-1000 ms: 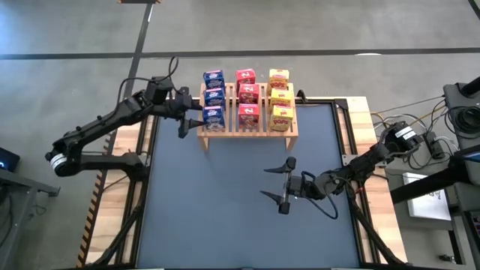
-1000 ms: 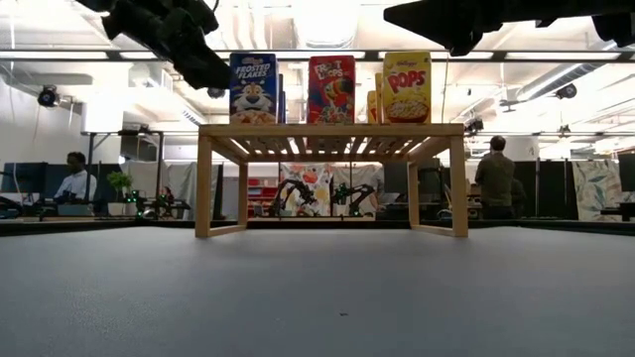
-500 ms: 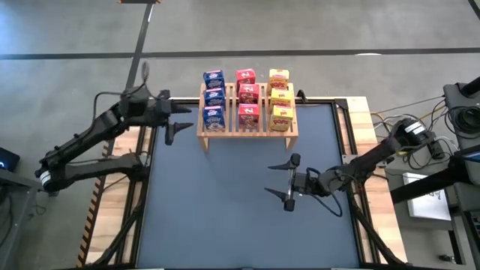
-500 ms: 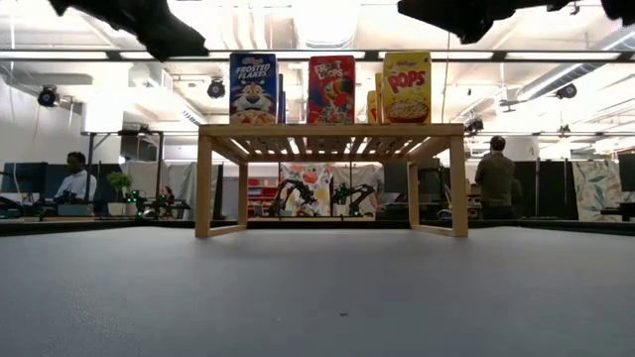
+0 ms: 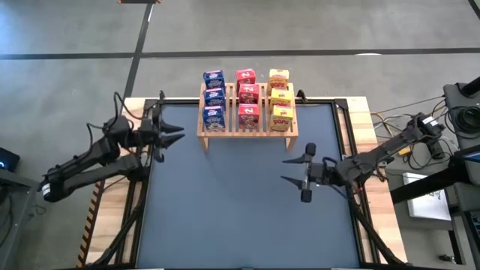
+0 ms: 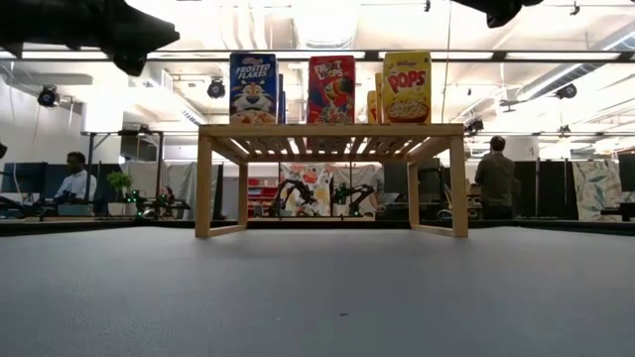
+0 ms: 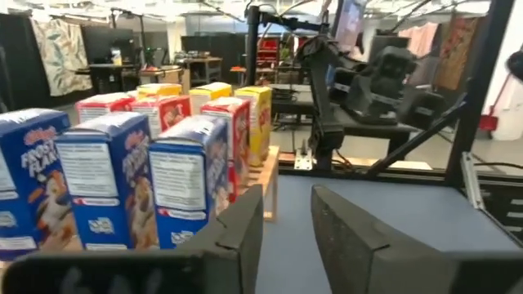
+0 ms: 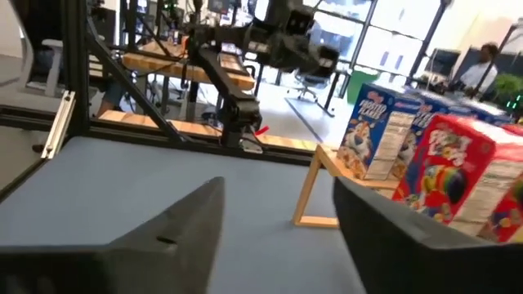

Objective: Stack cereal on shelf
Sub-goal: Return to Home Position

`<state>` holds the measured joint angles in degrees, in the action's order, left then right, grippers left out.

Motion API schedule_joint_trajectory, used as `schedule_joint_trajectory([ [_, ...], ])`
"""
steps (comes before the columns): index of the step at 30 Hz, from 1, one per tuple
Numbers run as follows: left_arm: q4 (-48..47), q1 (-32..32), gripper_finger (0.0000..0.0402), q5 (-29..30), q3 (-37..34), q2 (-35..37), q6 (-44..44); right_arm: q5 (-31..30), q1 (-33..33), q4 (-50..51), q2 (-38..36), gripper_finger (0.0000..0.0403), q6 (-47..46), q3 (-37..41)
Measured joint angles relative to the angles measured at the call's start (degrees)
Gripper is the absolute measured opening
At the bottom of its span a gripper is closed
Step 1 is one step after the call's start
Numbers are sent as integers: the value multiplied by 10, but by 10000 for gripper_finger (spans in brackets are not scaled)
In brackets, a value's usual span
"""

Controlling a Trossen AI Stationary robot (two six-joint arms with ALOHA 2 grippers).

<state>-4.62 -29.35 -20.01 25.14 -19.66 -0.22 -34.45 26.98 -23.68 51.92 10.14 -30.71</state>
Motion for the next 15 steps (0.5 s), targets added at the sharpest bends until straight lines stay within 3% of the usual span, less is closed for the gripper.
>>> schedule_joint_trajectory([
  [8, 8, 7, 51, 1, -24, 43, 0, 4, 0, 28, -141, 84, 55, 51],
  [12, 9, 9, 41, 0, -25, 44, 10, 67, 0, 29, -236, 26, 66, 99],
  [15, 19, 12, 40, 0, -37, 40, 11, 104, 0, -24, -286, 11, 79, 156],
])
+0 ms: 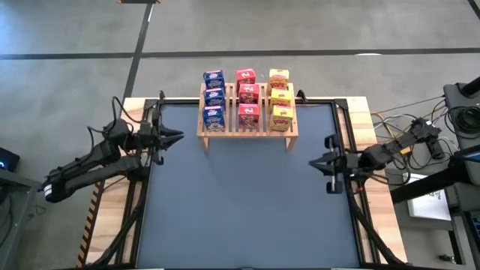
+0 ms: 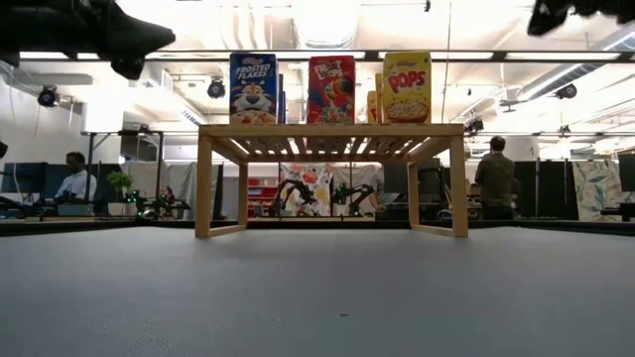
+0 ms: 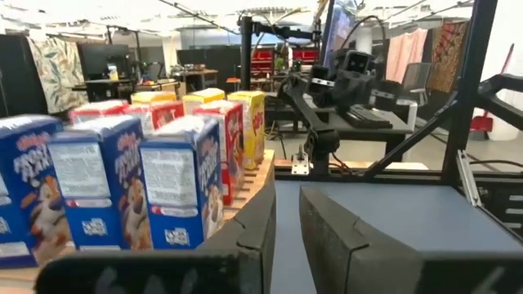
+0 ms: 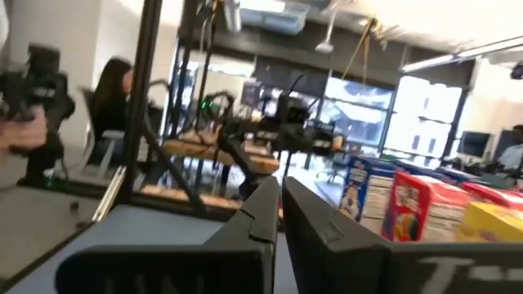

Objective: Stack cereal on shelf
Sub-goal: Return to Home Position

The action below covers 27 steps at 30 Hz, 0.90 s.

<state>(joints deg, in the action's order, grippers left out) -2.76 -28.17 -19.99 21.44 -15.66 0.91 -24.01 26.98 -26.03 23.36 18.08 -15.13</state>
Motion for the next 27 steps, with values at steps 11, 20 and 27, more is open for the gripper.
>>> schedule_joint_trajectory([
  [11, 64, 24, 39, -1, -69, 10, -6, -21, -6, -25, -123, 9, -6, 111],
  [20, 63, 24, 39, -46, -69, 40, 25, -34, -6, 163, -233, 8, -24, 56],
  [27, 63, 24, 39, -51, -86, 84, 14, -41, -7, 167, -231, 8, -20, 70],
])
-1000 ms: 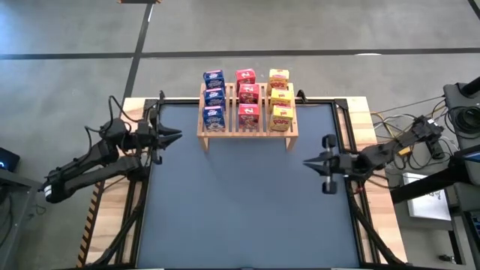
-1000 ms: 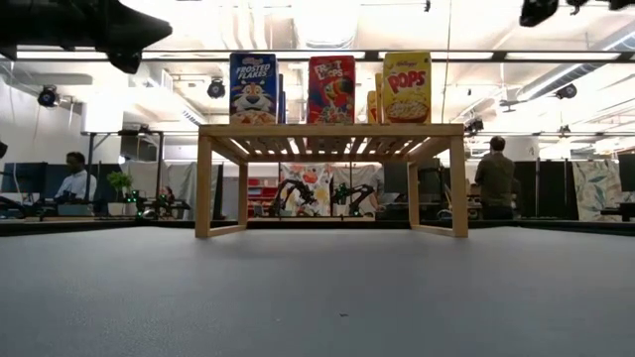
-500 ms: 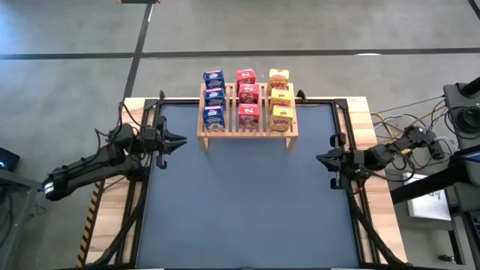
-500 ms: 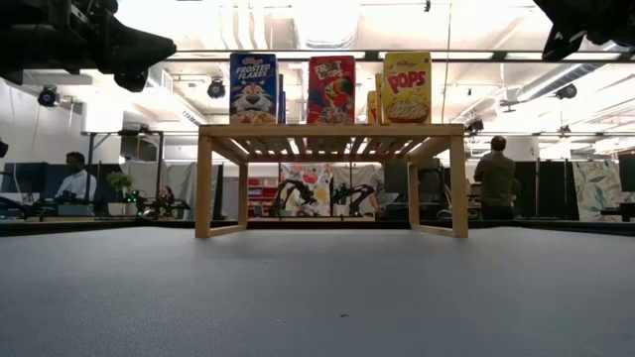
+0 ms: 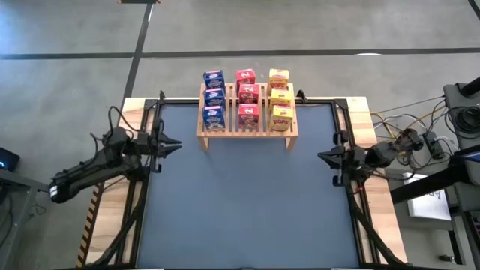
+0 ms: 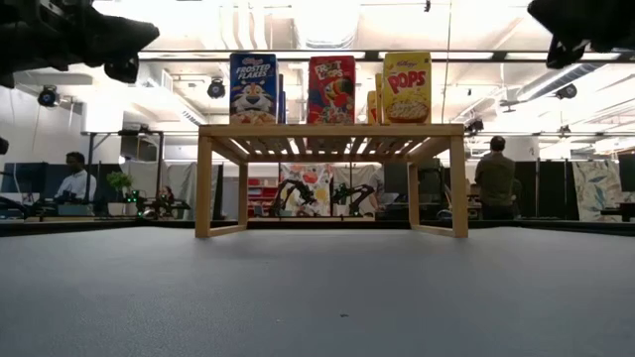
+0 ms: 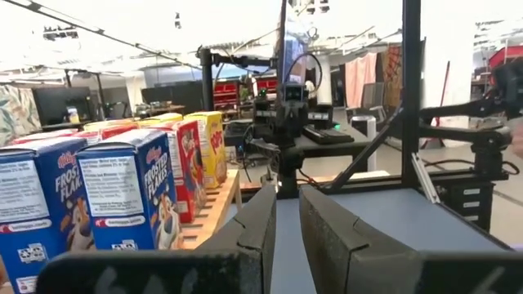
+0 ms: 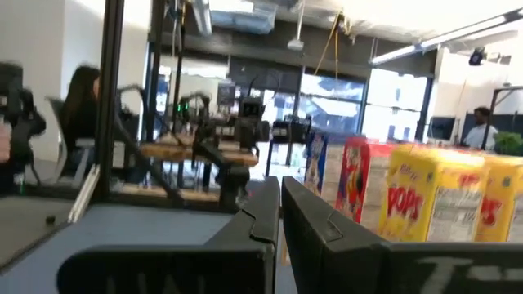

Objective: Stack cereal on shelf
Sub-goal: Return to Home Position

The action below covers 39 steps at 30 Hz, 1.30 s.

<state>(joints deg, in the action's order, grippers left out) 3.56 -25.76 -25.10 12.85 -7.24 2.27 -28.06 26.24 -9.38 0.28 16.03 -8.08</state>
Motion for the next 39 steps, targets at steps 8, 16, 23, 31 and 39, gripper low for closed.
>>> schedule_joint_trajectory([
  [8, 8, 0, 39, -1, -52, 54, -4, 0, 0, -39, -3, 8, 1, 45],
  [16, 60, 1, 39, -14, -108, 71, -22, 0, 0, -42, -2, 8, -17, 74],
  [23, 65, 1, 39, -14, -123, 69, -26, 15, 0, -27, -1, 8, -22, 74],
  [31, 43, 1, 39, -14, -123, 66, -28, 11, 0, 23, -2, 8, -43, 74],
  [39, 8, 1, 39, -13, -123, 66, -58, 11, 0, 41, -2, 8, -48, 74],
])
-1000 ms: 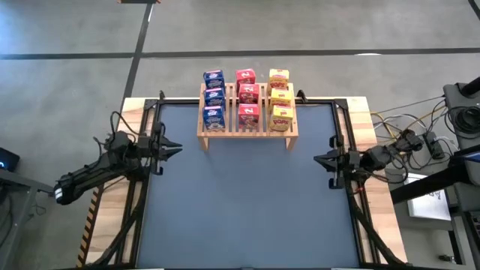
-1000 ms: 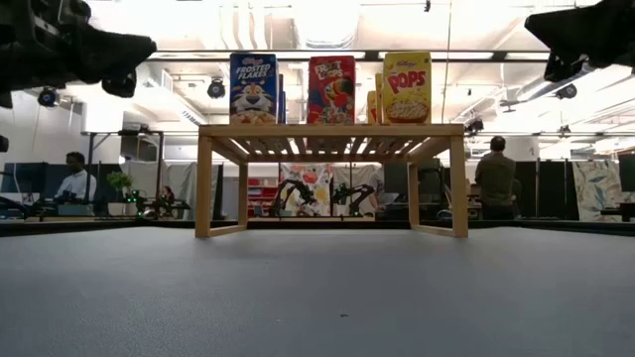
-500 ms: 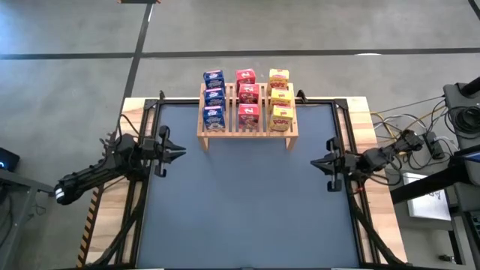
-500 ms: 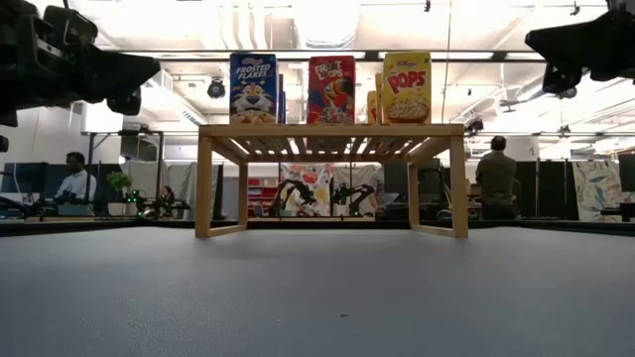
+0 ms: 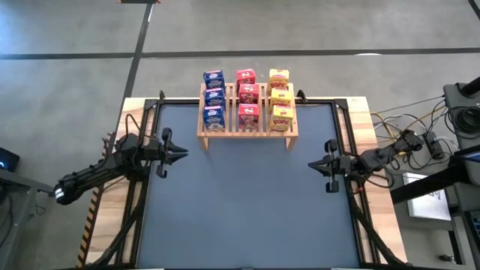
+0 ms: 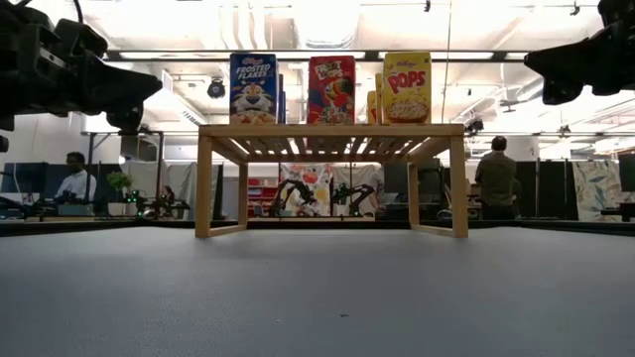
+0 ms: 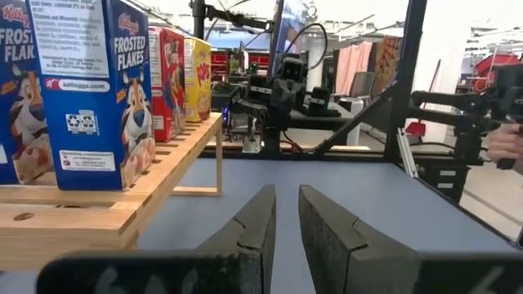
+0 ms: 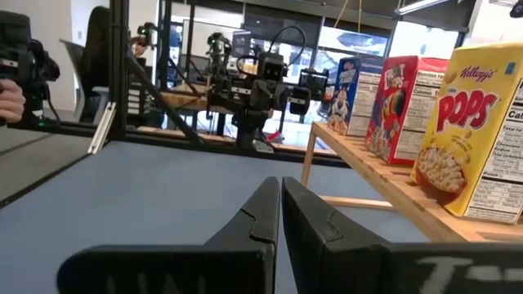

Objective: Stack cereal on shelf
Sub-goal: Return to Home Position

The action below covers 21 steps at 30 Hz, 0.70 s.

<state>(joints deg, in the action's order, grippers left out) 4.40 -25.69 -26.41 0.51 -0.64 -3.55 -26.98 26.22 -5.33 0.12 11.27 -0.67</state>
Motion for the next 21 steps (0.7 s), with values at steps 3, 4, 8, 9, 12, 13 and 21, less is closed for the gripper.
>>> schedule_joint_trajectory([
  [3, 0, 0, 39, 3, 0, 0, -1, 1, 0, 7, 0, 8, -1, 0],
  [4, -1, 0, 39, 3, 0, 0, -3, 3, 0, 7, 0, 8, -1, 0],
  [8, 1, 0, 39, 4, 0, -2, -71, 7, 0, 11, 0, 8, -3, 0],
  [9, 1, 0, 39, 4, 0, -3, -86, 10, 0, 13, 0, 8, -5, 0],
  [12, 2, 0, 39, 4, 0, -3, -92, 16, 0, 15, 2, 8, -12, 0],
  [13, 3, 0, 39, 4, 0, -3, -92, 16, 0, 15, 2, 8, -13, 0],
  [21, 6, 0, 39, 4, 0, -5, -109, 15, 0, 17, 4, 9, -28, 0],
])
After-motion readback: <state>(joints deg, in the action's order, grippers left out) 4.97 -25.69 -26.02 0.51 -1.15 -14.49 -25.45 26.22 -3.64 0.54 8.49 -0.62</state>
